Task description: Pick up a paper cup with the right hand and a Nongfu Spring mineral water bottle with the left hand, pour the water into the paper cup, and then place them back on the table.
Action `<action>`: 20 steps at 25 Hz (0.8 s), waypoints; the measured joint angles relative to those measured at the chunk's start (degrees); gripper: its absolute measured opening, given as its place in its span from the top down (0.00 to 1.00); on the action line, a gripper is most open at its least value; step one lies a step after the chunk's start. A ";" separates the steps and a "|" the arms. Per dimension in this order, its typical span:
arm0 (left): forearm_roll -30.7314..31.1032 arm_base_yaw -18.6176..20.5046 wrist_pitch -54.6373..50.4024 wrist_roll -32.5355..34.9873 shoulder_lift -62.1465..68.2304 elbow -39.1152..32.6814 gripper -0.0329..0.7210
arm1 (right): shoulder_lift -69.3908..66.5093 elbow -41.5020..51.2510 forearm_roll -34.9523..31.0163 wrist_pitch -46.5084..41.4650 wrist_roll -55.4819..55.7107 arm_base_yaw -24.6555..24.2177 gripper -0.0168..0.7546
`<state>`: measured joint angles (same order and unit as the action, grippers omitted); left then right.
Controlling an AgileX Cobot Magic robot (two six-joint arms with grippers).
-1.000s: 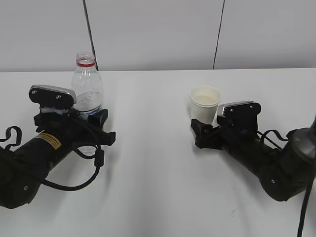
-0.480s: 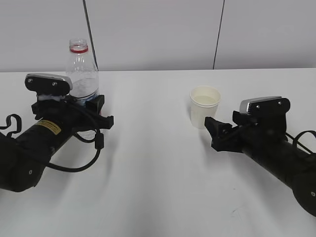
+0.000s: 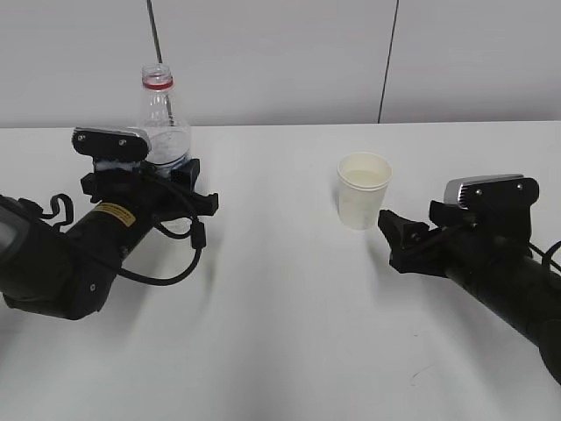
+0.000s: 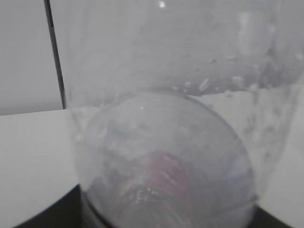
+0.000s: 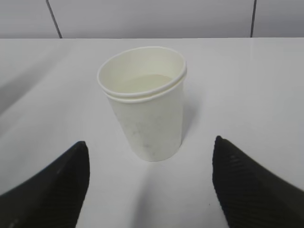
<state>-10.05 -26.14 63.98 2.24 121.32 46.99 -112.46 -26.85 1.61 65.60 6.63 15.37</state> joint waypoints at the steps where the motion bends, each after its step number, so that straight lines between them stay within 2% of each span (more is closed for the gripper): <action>1: -0.40 0.00 0.00 0.00 0.50 0.23 0.54 | 0.00 0.00 -0.13 0.00 0.04 0.00 0.21; 14: -2.48 0.00 2.24 -0.20 2.58 0.72 0.53 | 0.04 0.00 -0.21 0.00 0.04 0.00 0.21; 17: -2.48 0.00 2.24 -0.20 2.58 0.72 0.45 | 0.04 0.00 -0.21 0.00 0.04 0.00 0.21; 20: -2.65 0.00 1.99 -0.20 2.58 0.72 0.31 | 0.04 0.00 -0.21 0.00 0.04 0.00 0.21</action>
<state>-12.70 -26.14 65.97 2.04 123.90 47.71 -112.43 -26.85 1.40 65.60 6.67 15.37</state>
